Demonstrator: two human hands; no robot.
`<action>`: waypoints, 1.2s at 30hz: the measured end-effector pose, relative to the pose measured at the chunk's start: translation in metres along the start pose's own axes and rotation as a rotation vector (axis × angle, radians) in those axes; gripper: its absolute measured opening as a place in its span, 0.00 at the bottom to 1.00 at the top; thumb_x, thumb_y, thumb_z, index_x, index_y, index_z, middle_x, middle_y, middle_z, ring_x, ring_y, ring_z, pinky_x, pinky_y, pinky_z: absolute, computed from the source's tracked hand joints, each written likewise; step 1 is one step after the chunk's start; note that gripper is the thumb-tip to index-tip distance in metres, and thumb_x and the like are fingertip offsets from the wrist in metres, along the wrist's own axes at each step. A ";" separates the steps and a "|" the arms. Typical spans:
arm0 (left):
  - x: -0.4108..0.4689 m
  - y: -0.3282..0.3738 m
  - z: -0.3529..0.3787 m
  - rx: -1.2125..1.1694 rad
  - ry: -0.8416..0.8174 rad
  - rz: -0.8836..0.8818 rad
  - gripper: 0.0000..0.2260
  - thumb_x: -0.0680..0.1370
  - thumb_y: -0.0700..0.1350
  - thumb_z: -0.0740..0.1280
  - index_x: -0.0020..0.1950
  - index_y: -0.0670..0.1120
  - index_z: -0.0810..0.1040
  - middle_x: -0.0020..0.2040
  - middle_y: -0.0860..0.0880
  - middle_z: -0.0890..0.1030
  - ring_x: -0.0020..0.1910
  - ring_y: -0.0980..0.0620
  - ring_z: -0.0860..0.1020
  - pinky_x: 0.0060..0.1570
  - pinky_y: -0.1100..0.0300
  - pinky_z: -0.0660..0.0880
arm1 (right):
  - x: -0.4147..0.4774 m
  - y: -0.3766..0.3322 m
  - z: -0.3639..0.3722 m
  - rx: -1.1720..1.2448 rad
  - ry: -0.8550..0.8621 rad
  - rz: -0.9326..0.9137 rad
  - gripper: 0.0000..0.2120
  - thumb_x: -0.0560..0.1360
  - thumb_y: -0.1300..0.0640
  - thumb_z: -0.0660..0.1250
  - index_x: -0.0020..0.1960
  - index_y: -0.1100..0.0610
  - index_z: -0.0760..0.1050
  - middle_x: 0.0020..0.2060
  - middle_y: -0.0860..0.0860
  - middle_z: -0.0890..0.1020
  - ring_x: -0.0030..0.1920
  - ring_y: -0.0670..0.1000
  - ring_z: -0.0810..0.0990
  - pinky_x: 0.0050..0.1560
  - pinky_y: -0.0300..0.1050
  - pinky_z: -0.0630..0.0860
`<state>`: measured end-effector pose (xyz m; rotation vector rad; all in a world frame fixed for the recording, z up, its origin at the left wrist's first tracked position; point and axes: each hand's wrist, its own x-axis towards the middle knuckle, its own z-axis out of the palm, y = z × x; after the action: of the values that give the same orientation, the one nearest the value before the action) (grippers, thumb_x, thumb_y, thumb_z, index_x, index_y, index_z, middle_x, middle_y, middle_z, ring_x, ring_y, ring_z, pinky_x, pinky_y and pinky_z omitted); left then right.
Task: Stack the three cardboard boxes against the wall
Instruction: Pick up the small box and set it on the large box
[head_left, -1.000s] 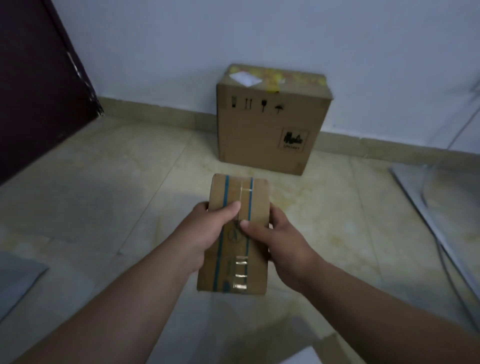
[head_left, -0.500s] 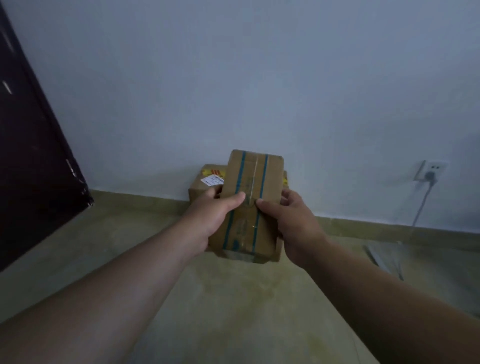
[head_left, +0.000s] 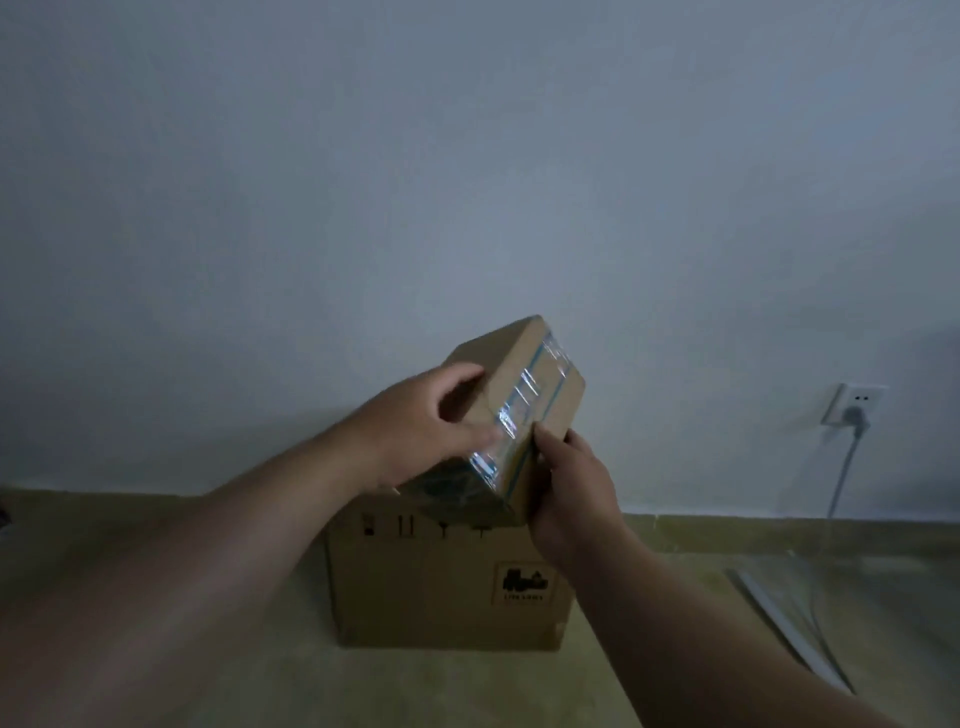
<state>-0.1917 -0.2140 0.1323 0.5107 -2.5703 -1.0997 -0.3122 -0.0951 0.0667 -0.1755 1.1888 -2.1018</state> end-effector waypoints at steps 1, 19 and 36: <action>0.014 0.002 -0.004 0.176 -0.073 0.054 0.42 0.72 0.58 0.74 0.84 0.57 0.60 0.81 0.60 0.63 0.78 0.56 0.66 0.77 0.50 0.65 | 0.010 0.006 0.004 0.060 0.000 0.009 0.15 0.82 0.59 0.61 0.67 0.56 0.75 0.60 0.59 0.84 0.59 0.61 0.83 0.57 0.60 0.80; 0.098 -0.130 0.030 0.666 0.069 0.266 0.33 0.79 0.45 0.70 0.81 0.63 0.62 0.86 0.55 0.55 0.85 0.46 0.53 0.80 0.40 0.55 | 0.092 0.042 -0.026 -0.828 0.460 -0.007 0.28 0.74 0.41 0.70 0.65 0.60 0.72 0.52 0.57 0.80 0.49 0.57 0.82 0.48 0.55 0.84; -0.003 -0.122 0.075 -0.094 0.625 -0.261 0.29 0.78 0.41 0.73 0.77 0.47 0.70 0.77 0.42 0.69 0.74 0.41 0.72 0.69 0.47 0.72 | 0.003 0.019 -0.081 -0.924 0.109 -0.048 0.34 0.73 0.45 0.72 0.75 0.53 0.66 0.67 0.54 0.79 0.66 0.58 0.78 0.60 0.55 0.78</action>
<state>-0.1946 -0.2435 -0.0078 1.0042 -1.9372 -0.9383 -0.3401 -0.0469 0.0046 -0.5075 2.1584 -1.4568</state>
